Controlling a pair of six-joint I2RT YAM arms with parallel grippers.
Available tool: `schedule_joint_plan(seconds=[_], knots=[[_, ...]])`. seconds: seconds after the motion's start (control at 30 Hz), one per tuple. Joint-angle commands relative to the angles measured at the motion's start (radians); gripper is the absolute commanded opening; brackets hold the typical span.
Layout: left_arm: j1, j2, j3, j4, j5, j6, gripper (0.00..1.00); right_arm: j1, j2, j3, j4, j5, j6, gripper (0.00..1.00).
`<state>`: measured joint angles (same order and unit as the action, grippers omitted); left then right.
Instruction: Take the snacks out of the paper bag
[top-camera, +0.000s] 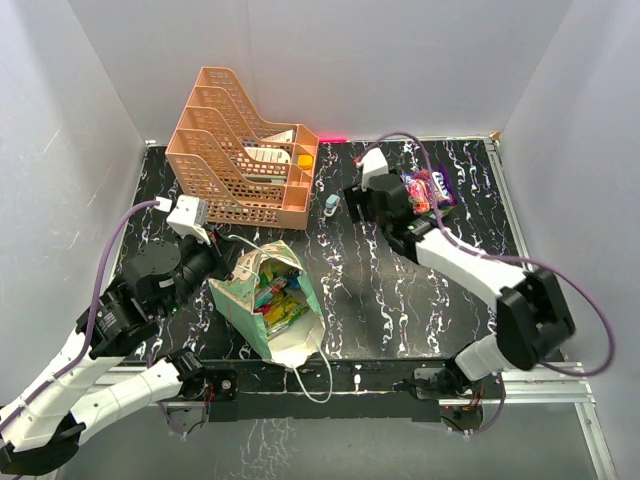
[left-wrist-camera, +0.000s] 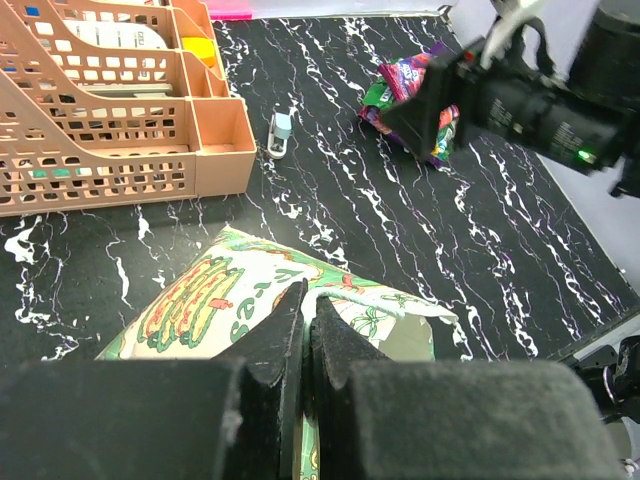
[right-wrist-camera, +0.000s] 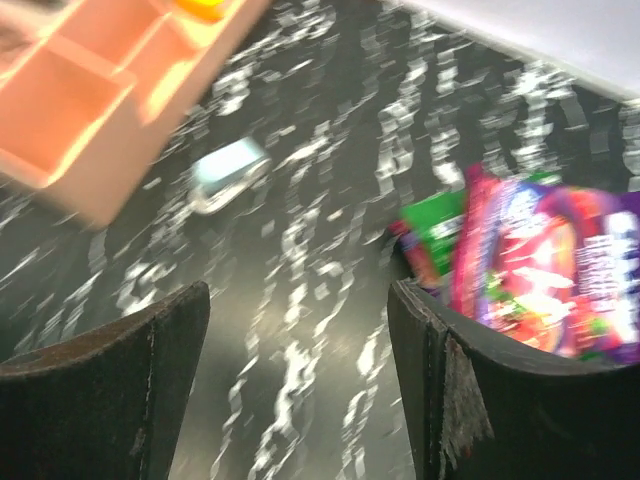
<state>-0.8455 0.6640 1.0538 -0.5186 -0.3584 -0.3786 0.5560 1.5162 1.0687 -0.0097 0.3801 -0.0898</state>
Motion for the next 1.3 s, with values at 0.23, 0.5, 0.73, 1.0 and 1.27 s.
schedule_joint_plan(seconds=[0.23,0.5,0.73,1.0,1.27], knots=[[0.003,-0.001,-0.001,0.034,0.026,-0.012,0.0,0.171,-0.479,-0.28,-0.125,-0.586,-0.09,0.74],[0.003,-0.001,-0.002,0.027,0.022,-0.014,0.0,0.432,-0.672,-0.268,-0.173,-0.883,-0.513,0.54],[0.003,0.0,0.002,0.017,0.024,-0.016,0.0,0.73,-0.43,-0.181,-0.184,-0.703,-0.674,0.57],[0.003,0.002,0.005,0.016,0.034,-0.014,0.0,0.775,-0.189,-0.106,-0.195,-0.562,-0.694,0.56],[0.003,-0.003,-0.002,0.024,0.039,-0.017,0.0,0.778,-0.083,-0.14,-0.129,-0.457,-0.701,0.49]])
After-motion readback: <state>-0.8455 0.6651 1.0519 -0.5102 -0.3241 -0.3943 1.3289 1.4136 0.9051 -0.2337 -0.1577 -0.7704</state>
